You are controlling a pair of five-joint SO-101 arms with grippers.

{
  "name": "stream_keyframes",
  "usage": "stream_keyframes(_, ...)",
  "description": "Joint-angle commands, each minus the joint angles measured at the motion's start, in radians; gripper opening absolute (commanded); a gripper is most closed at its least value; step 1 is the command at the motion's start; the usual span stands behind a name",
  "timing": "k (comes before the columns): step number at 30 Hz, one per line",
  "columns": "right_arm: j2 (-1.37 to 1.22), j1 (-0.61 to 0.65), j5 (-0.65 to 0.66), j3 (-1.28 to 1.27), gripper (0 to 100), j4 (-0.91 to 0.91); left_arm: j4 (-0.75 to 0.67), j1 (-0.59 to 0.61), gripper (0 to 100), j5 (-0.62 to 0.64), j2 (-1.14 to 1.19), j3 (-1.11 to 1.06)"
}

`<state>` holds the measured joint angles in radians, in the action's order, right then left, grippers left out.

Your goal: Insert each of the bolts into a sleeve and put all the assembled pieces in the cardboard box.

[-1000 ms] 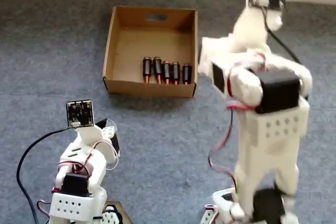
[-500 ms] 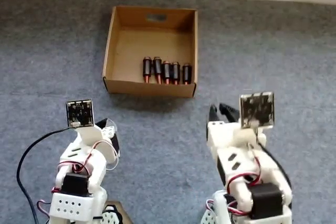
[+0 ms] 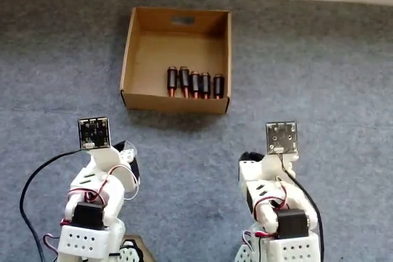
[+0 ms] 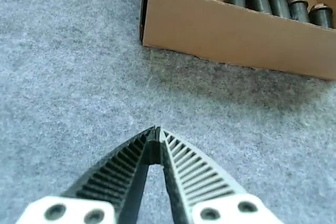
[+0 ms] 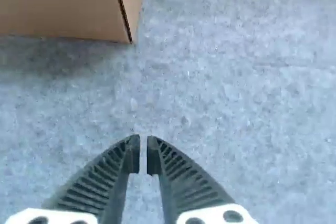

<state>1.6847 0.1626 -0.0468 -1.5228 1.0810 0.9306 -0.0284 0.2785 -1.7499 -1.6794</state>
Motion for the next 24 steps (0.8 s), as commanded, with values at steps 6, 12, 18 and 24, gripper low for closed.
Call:
stream_keyframes(6, 0.001, -0.007, -0.023, -0.294, 2.9, -0.245, 0.074, 0.007, 3, -0.124, -0.005, -0.019)
stream_keyframes(12, -0.001, -0.007, -0.023, -0.294, 2.9, -0.177, 0.189, 0.059, 3, -0.385, -0.007, 0.004)
stream_keyframes(18, 0.001, -0.007, -0.029, -0.291, 2.9, -0.042, 0.311, 0.243, 3, -0.446, 0.001, -0.021)
stream_keyframes(24, 0.001, -0.008, -0.029, -0.291, 2.9, -0.033, 0.325, 0.303, 3, -0.445, -0.005, -0.019)
